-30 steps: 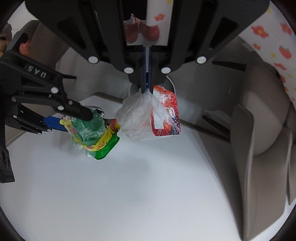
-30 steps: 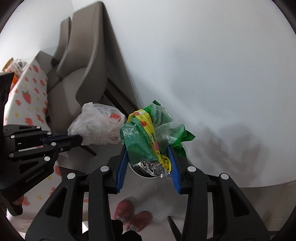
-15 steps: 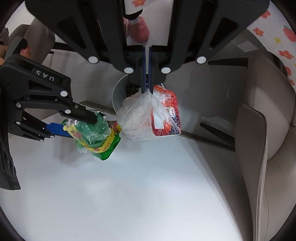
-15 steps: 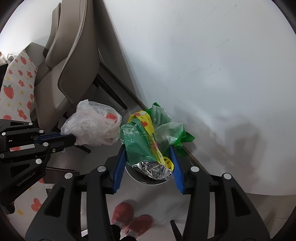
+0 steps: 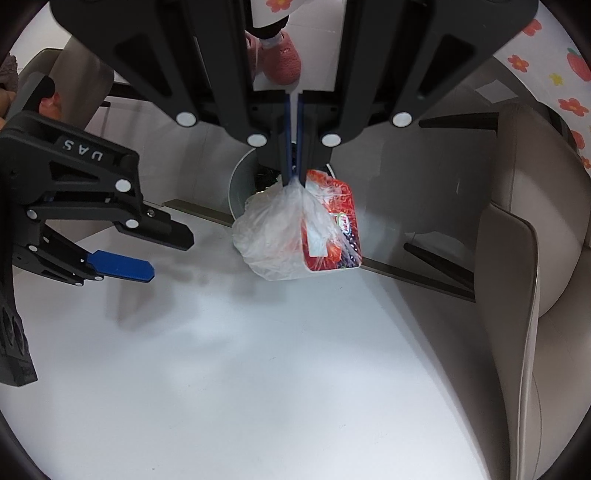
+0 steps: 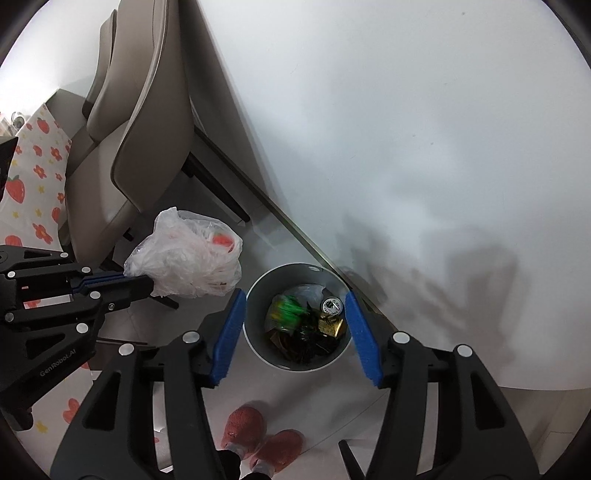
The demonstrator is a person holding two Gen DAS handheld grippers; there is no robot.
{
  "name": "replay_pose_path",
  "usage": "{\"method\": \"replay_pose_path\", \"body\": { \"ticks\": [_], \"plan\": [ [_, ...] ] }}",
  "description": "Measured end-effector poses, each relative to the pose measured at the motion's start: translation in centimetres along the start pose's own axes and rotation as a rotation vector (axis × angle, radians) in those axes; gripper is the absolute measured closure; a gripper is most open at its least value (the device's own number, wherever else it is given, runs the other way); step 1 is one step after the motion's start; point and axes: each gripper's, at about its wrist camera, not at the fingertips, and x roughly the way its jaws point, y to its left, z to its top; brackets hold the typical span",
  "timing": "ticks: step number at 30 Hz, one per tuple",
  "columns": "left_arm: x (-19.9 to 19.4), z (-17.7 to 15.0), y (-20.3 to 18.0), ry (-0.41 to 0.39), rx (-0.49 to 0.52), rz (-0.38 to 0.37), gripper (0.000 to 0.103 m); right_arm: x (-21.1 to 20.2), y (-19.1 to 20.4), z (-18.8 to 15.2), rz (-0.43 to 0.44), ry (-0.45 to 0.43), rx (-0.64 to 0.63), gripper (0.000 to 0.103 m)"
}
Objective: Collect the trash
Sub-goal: 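Open the right tool to drop the green wrapper while the left tool releases the clear bag, then swing both tools back over the table toward the red hat and purple wrapper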
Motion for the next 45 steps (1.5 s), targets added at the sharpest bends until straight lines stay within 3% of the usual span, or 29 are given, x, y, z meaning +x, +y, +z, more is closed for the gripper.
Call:
{"method": "replay_pose_path", "body": {
  "ticks": [14, 15, 18, 19, 24, 29, 31, 35, 45],
  "plan": [
    [0.7, 0.5, -2.2, 0.012, 0.056, -0.032, 0.096, -0.9, -0.5, -0.4, -0.035, -0.011, 0.04, 0.049],
    [0.7, 0.5, -2.3, 0.013, 0.058, -0.034, 0.093, -1.1, -0.5, -0.5, -0.037, -0.013, 0.041, 0.049],
    [0.3, 0.4, -2.4, -0.004, 0.053, -0.038, 0.061, -1.6, -0.4, -0.5, -0.043, -0.017, 0.043, 0.049],
    [0.0, 0.4, -2.3, -0.017, 0.048, -0.039, 0.057, -1.7, -0.3, -0.5, -0.044, -0.019, 0.044, 0.049],
    [-1.5, 0.5, -2.2, -0.034, 0.033, -0.032, 0.057, -3.1, 0.3, -0.4, -0.045, -0.026, 0.04, 0.049],
    [-4.8, 0.3, -1.8, -0.063, -0.008, -0.007, 0.057, -5.7, 1.8, 0.0, -0.031, -0.041, 0.016, 0.049],
    [-6.5, -0.1, -1.5, -0.077, -0.035, 0.007, 0.05, -7.2, 2.7, 0.2, -0.023, -0.049, -0.005, 0.049],
    [-10.1, -1.3, -0.9, -0.111, -0.082, 0.05, 0.046, -9.8, 4.9, 0.6, 0.003, -0.058, -0.058, 0.049],
    [-20.0, -8.1, 2.8, -0.2, -0.355, 0.189, 0.042, -15.5, 13.8, 0.8, 0.137, -0.099, -0.281, 0.047]
  ]
}}
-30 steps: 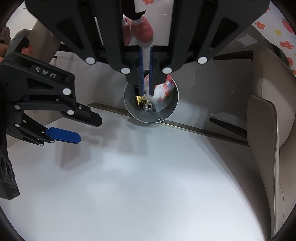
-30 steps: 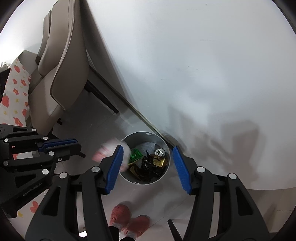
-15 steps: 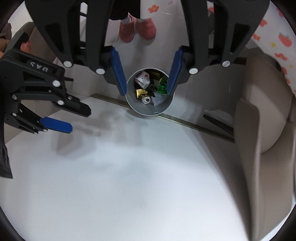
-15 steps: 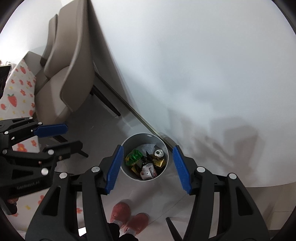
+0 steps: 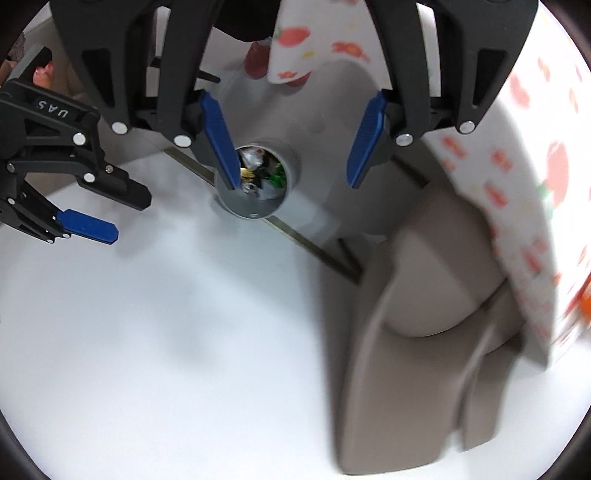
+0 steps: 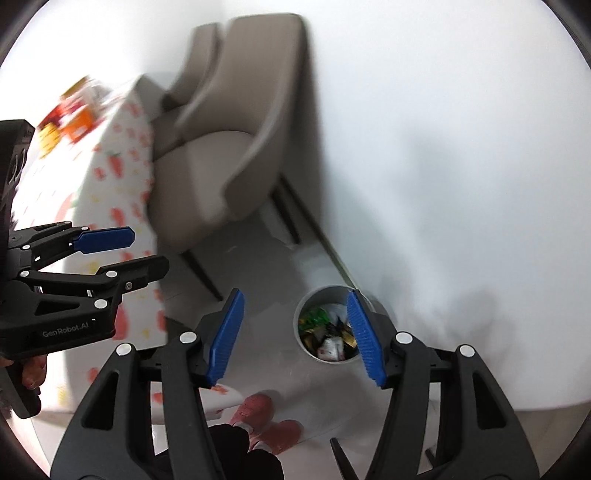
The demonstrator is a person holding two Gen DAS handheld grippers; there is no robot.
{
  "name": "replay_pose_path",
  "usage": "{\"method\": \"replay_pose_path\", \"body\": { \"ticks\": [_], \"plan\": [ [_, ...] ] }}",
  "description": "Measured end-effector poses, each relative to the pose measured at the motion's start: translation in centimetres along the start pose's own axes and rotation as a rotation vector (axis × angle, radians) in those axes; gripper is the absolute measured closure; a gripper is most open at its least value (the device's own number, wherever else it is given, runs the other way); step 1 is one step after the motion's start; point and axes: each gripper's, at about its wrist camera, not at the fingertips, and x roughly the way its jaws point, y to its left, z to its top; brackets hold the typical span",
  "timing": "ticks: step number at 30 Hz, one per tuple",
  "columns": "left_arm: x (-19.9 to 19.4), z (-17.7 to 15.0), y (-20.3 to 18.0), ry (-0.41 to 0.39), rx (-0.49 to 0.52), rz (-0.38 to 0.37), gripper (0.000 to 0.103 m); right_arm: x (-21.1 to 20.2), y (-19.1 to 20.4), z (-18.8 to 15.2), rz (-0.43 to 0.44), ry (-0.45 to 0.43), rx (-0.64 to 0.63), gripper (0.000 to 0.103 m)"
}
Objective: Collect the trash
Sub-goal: 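Swing both tools back over the table toward the red hat and purple wrapper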
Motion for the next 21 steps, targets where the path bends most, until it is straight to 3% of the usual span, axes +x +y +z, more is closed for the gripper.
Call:
{"method": "replay_pose_path", "body": {
  "ticks": [13, 21],
  "plan": [
    [-13.2, -9.6, 12.3, -0.12, -0.352, 0.254, 0.04, -2.5, 18.6, 3.5, 0.248, -0.077, -0.38, 0.047],
    [-21.1, -17.0, 20.7, -0.176, -0.493, 0.36, 0.039, -5.2, 32.6, 3.3, 0.366, -0.115, -0.555, 0.047]
  ]
}}
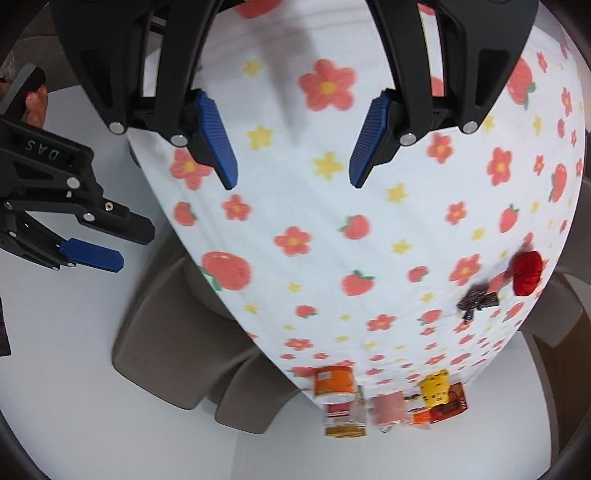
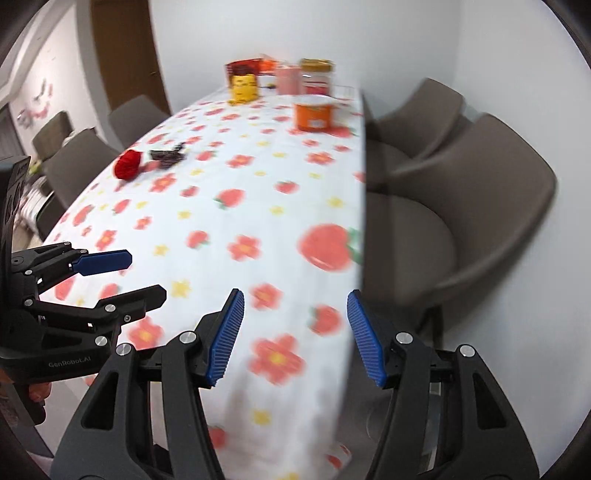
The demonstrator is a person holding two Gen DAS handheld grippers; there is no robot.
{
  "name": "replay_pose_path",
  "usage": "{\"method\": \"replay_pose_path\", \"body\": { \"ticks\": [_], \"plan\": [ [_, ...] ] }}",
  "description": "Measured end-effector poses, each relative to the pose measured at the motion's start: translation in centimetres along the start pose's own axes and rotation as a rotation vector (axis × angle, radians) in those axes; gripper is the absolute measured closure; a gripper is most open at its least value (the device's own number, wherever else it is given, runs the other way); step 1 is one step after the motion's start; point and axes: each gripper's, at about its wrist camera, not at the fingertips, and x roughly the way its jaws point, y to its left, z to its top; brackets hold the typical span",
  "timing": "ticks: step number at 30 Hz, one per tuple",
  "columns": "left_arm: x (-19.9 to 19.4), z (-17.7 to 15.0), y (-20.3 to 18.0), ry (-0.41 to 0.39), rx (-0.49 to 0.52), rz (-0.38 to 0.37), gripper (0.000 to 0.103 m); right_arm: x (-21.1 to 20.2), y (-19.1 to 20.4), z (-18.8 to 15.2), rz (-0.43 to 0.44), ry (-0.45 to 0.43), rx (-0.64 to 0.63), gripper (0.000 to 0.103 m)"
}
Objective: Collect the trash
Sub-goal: 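Swing both tools back over the table toward the red hat and purple wrapper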
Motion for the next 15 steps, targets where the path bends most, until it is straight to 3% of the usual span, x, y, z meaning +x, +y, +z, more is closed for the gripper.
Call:
{"method": "replay_pose_path", "body": {
  "ticks": [9, 15],
  "plan": [
    [-3.9, -0.1, 16.5, -0.022, -0.075, 0.094, 0.037, 4.8, 14.3, 6.1, 0.087, -0.012, -0.047, 0.047],
    [-4.8, 1.2, 24.1, -0.044, -0.13, 0.158, 0.036, 8.2, 20.7, 9.8, 0.129, -0.002, -0.107, 0.045]
  ]
}}
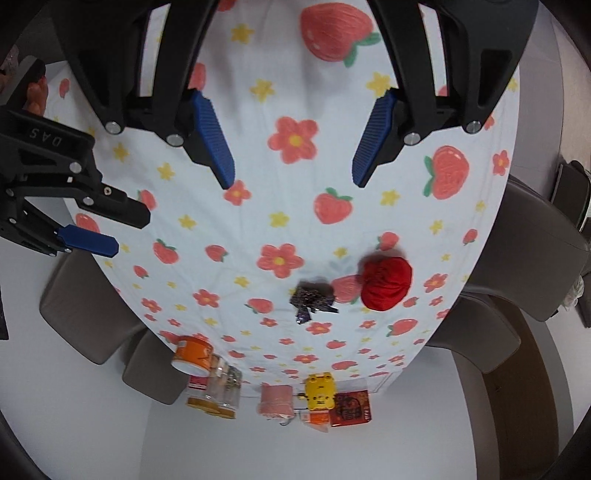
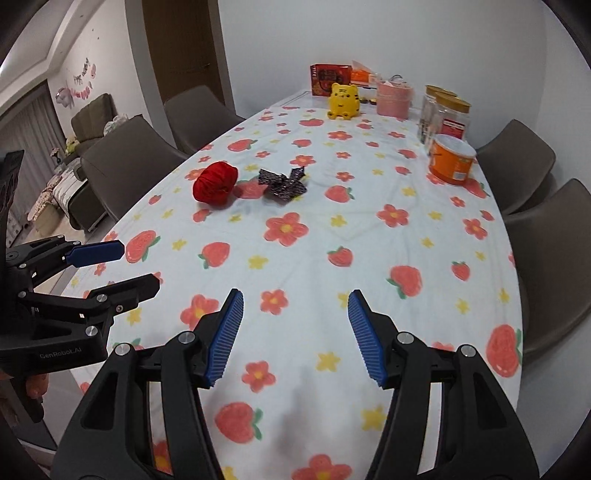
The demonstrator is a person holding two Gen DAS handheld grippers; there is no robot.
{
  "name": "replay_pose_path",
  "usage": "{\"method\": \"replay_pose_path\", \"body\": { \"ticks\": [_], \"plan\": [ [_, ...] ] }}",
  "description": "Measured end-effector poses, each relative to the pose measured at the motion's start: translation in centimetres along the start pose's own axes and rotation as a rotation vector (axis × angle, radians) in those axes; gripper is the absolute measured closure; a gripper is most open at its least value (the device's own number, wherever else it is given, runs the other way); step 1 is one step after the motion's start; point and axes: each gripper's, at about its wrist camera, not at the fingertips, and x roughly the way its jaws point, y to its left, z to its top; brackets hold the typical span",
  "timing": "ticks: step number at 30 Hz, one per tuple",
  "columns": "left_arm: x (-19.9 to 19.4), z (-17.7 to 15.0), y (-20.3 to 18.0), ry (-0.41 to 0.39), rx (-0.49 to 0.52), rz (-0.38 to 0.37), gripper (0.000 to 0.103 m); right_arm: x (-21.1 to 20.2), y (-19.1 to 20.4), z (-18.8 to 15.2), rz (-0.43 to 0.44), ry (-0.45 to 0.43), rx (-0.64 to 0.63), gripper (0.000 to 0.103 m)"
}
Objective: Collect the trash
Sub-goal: 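Swing both tools back over the table toward the red hat and purple wrapper, then grasp the red knit hat with the left tool while the right tool grasps the purple wrapper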
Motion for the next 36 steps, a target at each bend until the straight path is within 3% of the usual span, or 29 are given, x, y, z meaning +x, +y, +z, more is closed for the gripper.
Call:
{"method": "replay_pose_path", "body": {
  "ticks": [9, 17, 29, 36],
  "plan": [
    [2.8, 4.0, 6.0, -0.036, -0.101, 0.104, 0.033, 5.9, 2.1, 6.8, 0.052, 0.009, -0.12, 0.042],
    [7.5, 7.1, 9.8, -0.022, -0.164, 0.126, 0.031, 13.6, 1.6, 11.2, 0.056, 0.054, -0.147, 0.041],
    [17.5, 9.6, 12.3, 0.062, -0.133, 0.09, 0.031, 23.8, 0.9, 12.6, -0.002, 0.16, -0.086, 0.041],
    [19.7, 9.1, 12.9, 0.075, -0.106, 0.102, 0.031, 24.9, 1.3, 12.6, -0.011, 0.163, -0.077, 0.043]
  ]
}}
